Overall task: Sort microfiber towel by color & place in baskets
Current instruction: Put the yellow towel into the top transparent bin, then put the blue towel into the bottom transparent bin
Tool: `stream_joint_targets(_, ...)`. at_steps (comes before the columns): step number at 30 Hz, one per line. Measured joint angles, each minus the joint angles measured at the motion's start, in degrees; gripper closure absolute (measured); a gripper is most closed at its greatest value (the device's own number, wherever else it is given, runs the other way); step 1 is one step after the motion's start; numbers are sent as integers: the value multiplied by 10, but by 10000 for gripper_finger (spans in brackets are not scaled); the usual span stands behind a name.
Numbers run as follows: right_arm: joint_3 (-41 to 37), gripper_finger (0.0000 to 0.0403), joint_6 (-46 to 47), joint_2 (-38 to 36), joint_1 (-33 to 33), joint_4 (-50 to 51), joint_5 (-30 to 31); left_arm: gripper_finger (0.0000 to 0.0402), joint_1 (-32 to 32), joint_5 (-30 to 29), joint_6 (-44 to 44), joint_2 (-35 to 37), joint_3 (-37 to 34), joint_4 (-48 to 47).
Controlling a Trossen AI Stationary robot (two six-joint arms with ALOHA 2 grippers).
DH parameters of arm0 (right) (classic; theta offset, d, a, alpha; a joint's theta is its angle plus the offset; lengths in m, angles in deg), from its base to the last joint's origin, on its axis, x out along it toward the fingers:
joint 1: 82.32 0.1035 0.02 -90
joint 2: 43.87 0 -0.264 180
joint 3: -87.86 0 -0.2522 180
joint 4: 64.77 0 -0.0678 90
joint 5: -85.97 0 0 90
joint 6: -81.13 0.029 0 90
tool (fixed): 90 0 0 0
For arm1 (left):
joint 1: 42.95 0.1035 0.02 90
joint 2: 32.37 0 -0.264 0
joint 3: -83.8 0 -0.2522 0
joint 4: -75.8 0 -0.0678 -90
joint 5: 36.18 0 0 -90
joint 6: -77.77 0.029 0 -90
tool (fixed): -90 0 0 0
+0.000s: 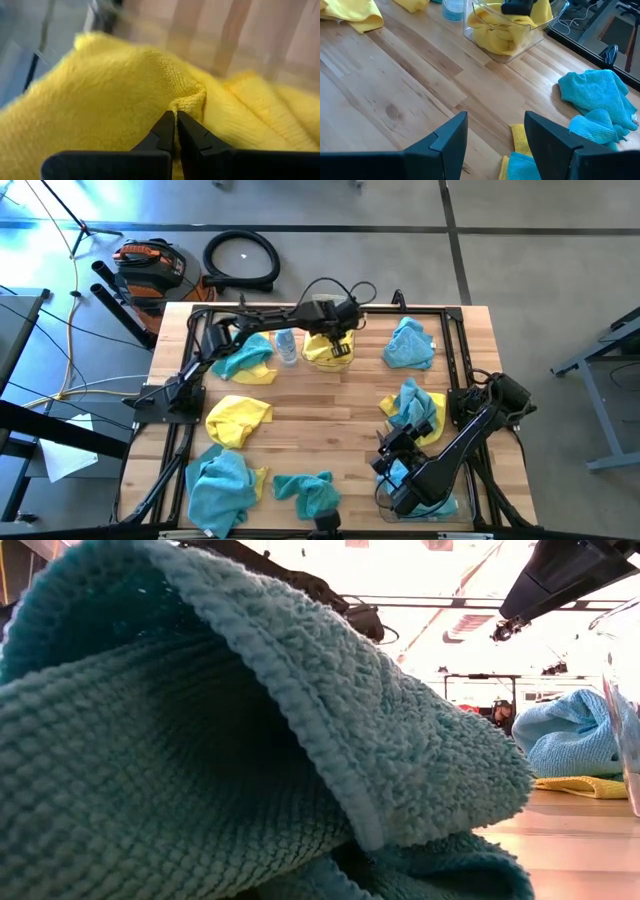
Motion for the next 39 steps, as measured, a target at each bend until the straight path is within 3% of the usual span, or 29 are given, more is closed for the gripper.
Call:
stream_joint_targets(7, 0, 210, 0, 0, 0, 0, -2, 390, -8, 2, -24, -7, 0, 0)
stream_joint_targets(16, 0, 210, 0, 0, 0, 0, -2, 304, -14, 0, -29, 0, 0, -20)
stream_joint_targets(23, 0, 210, 0, 0, 0, 0, -2, 254, -29, -87, -18, 22, 32, -70)
stream_joint_targets(35, 0, 210, 0, 0, -2, 7, -2, 247, -72, -85, -19, 115, 86, -121)
stream_joint_targets(39, 0, 210, 0, 0, -4, 7, -2, 249, -109, -85, -62, 166, 87, -177)
